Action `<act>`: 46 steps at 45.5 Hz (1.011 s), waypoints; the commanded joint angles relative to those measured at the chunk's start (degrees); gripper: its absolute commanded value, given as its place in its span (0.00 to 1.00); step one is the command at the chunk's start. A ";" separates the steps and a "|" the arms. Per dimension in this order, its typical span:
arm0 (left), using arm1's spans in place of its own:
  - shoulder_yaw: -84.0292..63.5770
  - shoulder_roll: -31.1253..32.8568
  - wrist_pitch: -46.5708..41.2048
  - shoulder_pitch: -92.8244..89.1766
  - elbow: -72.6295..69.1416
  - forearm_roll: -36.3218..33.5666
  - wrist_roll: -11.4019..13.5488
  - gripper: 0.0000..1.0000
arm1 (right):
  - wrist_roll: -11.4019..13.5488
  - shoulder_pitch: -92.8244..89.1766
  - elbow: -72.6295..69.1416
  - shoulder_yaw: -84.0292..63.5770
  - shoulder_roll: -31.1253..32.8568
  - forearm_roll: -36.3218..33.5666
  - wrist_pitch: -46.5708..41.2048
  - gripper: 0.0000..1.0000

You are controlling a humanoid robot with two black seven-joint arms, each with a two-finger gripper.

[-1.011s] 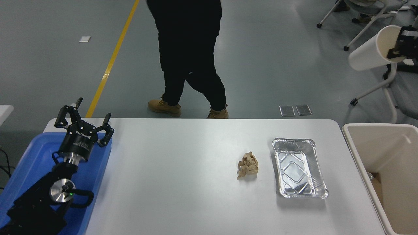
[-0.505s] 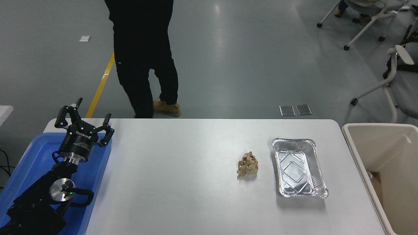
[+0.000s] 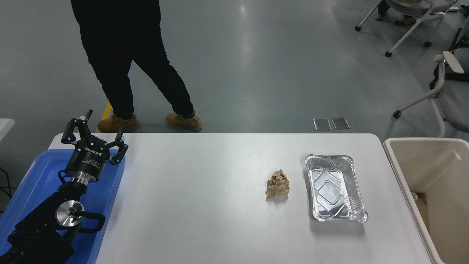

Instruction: Pick up paper cup place in dustbin

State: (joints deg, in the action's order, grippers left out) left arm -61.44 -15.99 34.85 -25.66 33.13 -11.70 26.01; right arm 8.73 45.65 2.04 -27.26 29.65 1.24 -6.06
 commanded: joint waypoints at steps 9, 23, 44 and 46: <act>0.00 0.00 0.04 0.00 0.00 0.01 0.00 0.98 | 0.32 -10.32 1.21 5.99 -6.36 -0.80 4.21 0.00; 0.00 0.00 0.04 0.00 0.00 0.01 0.00 0.98 | 0.32 -9.70 1.12 5.81 -6.36 -0.89 4.21 0.19; 0.00 0.00 0.04 0.00 0.00 0.01 0.00 0.98 | 0.23 -3.29 -5.46 3.36 -4.08 -0.80 3.69 1.00; 0.00 0.00 0.04 0.00 0.00 0.01 0.00 0.98 | 0.23 -1.19 -8.18 1.78 -2.15 -0.80 3.51 1.00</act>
State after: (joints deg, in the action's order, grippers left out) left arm -61.44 -16.00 34.87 -25.66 33.13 -11.69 26.01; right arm 8.98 39.05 0.77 -22.40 23.84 0.37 -2.02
